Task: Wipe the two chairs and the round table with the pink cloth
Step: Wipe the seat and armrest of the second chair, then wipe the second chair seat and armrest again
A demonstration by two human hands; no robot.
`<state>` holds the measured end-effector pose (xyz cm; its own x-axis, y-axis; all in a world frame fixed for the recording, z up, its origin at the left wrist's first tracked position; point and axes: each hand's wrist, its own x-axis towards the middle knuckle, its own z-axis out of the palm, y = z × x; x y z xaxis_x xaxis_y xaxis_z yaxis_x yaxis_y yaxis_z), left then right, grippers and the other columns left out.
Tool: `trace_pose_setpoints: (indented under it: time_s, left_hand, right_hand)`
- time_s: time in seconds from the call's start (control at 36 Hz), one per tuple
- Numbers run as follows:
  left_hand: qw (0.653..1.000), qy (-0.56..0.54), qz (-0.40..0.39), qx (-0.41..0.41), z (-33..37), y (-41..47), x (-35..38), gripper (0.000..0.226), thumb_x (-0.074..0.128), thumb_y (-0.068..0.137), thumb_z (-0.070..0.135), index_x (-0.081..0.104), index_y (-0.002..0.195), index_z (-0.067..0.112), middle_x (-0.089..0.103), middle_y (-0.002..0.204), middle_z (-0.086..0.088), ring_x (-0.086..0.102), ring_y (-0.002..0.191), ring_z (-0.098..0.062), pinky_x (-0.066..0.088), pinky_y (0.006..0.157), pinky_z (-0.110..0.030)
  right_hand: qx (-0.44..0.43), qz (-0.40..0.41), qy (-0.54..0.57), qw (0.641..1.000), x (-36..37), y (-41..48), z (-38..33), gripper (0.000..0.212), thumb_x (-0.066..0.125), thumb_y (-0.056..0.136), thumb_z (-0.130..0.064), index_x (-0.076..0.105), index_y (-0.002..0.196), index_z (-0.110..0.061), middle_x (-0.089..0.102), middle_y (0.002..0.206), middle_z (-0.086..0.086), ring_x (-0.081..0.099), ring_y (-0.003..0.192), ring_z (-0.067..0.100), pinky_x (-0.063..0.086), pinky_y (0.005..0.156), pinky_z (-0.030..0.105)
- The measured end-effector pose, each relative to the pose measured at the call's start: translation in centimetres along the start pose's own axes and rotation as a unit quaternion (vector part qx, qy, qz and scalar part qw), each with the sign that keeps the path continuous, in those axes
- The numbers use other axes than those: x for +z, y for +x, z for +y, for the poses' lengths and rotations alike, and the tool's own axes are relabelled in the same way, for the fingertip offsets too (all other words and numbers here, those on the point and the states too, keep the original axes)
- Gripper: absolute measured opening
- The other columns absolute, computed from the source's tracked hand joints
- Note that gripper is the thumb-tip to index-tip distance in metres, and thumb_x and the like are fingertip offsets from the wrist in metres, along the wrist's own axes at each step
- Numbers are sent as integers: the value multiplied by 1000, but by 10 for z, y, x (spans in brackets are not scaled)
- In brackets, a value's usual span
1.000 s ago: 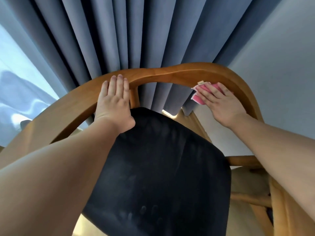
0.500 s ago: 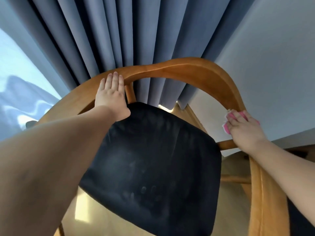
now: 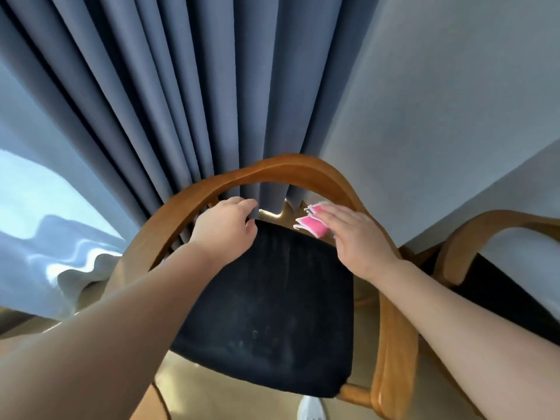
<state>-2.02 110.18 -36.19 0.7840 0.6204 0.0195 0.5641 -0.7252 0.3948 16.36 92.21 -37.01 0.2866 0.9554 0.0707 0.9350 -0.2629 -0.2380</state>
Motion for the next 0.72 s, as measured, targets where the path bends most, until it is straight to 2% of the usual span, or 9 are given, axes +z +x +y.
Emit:
trace_pose_setpoints:
  time_s: [0.06,0.17,0.22,0.33,0.44,0.5,0.58,0.72]
  left_hand:
    - [999,-30,9,26,19,-14,-30,40,50,94,24,51,134,21,54,130,4,57,107,-16,45,77,-25]
    - [990,-91,-3,111,57,-46,-81,48,60,90,24,48,137,23,50,136,5,54,117,-15,44,92,-26]
    - [983,-109,-13,149,75,-61,-102,52,63,88,29,47,138,24,48,138,5,53,117,-13,45,96,-27]
    - [965,-143,-6,218,102,-86,-129,36,64,87,34,62,121,24,56,125,9,57,108,-7,50,91,-29]
    - [946,-170,-35,273,121,-104,-137,14,62,89,29,69,97,21,65,96,11,60,88,-6,52,77,-33]
    - [945,-176,-54,271,130,-111,-136,12,57,91,27,65,97,21,65,88,10,61,81,-8,52,72,-36]
    - [940,-189,-94,269,147,-120,-137,15,52,93,23,61,104,18,67,88,5,64,79,-12,53,73,-39]
    - [927,-170,-149,300,181,-140,-132,14,51,93,14,56,107,17,67,97,2,62,91,-15,52,81,-37]
  right_hand:
    - [12,12,61,998,-27,-15,-25,54,50,97,-1,43,146,-23,44,150,-8,35,141,8,32,116,32]
    - [54,27,203,977,-79,-50,-76,48,47,101,-8,43,145,-25,49,145,-9,44,132,3,39,110,23]
    - [58,24,230,971,-102,-69,-99,45,48,102,-14,42,144,-28,52,141,-12,49,127,2,43,105,18]
    - [56,27,258,964,-138,-108,-128,44,50,101,-16,41,143,-26,56,136,-10,54,122,3,46,99,17]
    - [82,42,251,964,-161,-141,-134,43,50,100,-17,39,140,-25,58,132,-9,58,118,7,51,98,29]
    - [113,40,240,963,-169,-157,-133,42,53,99,-20,40,139,-27,60,127,-9,59,113,6,51,96,31]
    - [139,25,248,958,-178,-183,-134,40,58,97,-22,45,135,-27,62,115,-12,61,103,3,53,91,28]
    - [173,22,243,954,-184,-223,-131,46,57,97,-15,46,139,-31,60,122,-15,56,113,-3,47,96,16]
